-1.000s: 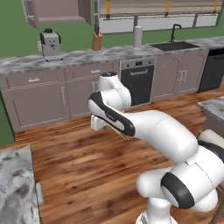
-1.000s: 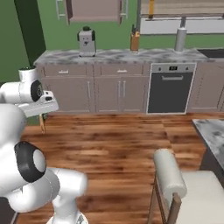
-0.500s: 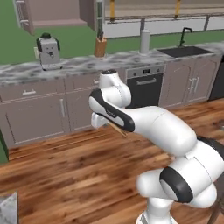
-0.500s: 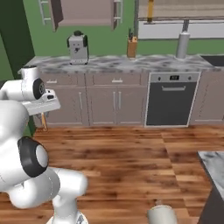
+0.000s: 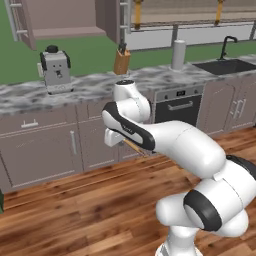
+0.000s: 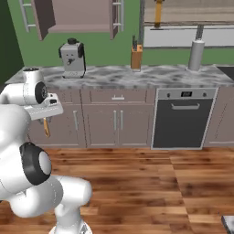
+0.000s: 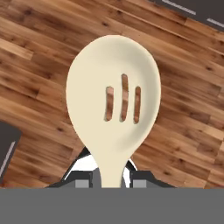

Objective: Organize the utensils by type. Pick up the wooden spoons from the counter and place them in the open cabinet. Then pick up the metallic utensils from the counter and place them in the open drawer.

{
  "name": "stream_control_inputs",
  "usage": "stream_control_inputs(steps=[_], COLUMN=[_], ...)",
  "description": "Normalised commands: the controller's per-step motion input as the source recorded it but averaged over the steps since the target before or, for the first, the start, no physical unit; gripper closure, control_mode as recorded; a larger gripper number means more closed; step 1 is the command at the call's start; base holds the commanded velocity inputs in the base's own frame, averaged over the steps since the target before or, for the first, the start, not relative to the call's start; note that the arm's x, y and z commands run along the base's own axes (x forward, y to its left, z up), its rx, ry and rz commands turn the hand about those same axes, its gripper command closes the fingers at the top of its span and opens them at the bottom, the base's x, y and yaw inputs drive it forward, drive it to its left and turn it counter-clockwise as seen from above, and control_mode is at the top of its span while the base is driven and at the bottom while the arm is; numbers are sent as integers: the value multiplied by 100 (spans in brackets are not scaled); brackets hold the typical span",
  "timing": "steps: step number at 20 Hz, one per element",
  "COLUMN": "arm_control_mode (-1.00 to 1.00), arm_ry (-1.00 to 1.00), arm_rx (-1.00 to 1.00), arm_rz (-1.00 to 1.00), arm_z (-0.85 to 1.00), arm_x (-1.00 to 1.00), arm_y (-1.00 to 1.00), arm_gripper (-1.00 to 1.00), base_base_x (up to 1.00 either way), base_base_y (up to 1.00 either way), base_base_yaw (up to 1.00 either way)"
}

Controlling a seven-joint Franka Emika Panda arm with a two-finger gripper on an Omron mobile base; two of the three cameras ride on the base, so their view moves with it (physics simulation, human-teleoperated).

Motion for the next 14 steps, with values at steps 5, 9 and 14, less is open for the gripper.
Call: stream_control_inputs(steps=[5, 9, 14], arm_control_mode=[100, 100, 100], arm_ry=[0, 0, 0], arm_rx=[0, 0, 0], arm_rz=[0, 0, 0], arm_z=[0, 0, 0], arm_x=[0, 0, 0], arm_y=[0, 0, 0], arm_gripper=[100, 100, 100], base_base_x=[100, 100, 100], base_base_y=[3, 10, 16], base_base_yaw=[3, 0, 0])
